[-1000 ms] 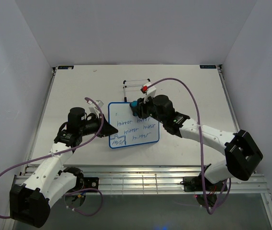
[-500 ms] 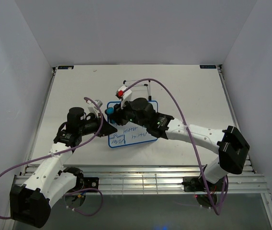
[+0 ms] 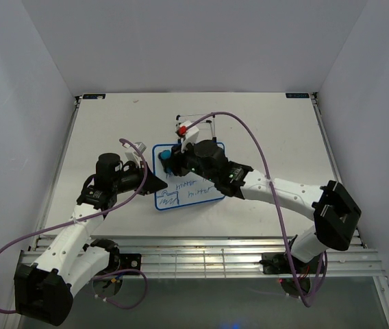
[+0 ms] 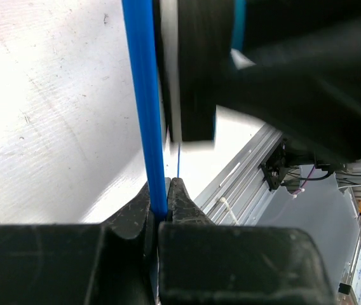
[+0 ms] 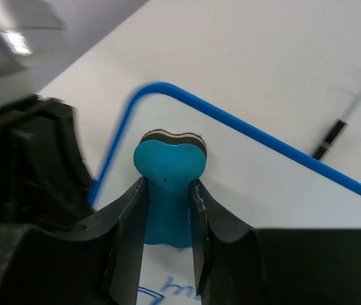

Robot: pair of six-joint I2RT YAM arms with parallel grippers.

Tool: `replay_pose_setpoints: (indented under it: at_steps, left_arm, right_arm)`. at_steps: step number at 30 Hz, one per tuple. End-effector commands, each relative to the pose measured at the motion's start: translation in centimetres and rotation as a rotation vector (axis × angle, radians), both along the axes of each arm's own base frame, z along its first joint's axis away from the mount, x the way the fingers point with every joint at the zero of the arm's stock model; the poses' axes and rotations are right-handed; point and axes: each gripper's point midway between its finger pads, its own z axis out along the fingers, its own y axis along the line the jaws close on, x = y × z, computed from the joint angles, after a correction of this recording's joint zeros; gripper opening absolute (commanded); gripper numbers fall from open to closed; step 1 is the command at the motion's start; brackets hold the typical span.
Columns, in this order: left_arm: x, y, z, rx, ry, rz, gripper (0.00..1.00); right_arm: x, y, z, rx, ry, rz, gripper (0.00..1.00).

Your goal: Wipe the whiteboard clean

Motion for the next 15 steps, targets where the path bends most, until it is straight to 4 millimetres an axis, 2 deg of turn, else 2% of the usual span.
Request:
replay_pose_setpoints:
  at_steps: [1, 2, 3, 5, 6, 9, 13, 15]
  left_arm:
    - [-1.5, -1.4, 1.6, -0.012, -0.146, -0.164, 0.00]
    - [-1.6, -1.4, 1.5, -0.011, -0.144, -0.164, 0.00]
    - [-1.6, -1.4, 1.5, -0.013, -0.145, -0.167, 0.00]
    - [-1.7, -1.5, 1.6, -0.013, -0.148, -0.168, 0.00]
    - [-1.7, -1.5, 1.6, -0.015, -0.148, -0.171, 0.00]
    - [-1.8, -1.5, 1.6, -0.016, -0.148, -0.174, 0.00]
    - [-1.8, -1.6, 1.6, -0.016, -0.146, -0.176, 0.00]
    - [-1.8, -1.6, 1.6, -0.016, -0.146, -0.177, 0.00]
  right_arm:
    - [4.3, -6.3, -7.5, -0.156, 0.095, -0.201, 0.21]
    - [4.4, -7.6, -9.1, -0.177, 0.121, -0.216, 0.21]
    - [5.4, -8.9, -9.2, -0.159, 0.132, -0.235, 0.20]
    - [6.0, -10.6, -10.2, -0.153, 0.157, -0.257, 0.20]
    - [6.7, -12.6, -11.7, -0.172, 0.182, -0.289, 0.20]
    - [7.8, -15.2, -13.0, -0.167, 0.211, -0.318, 0.20]
    - [8.3, -17.6, -15.3, -0.197, 0.249, -0.335, 0.20]
    - [8.5, -18.0, -15.5, -0.195, 0.253, -0.334, 0.20]
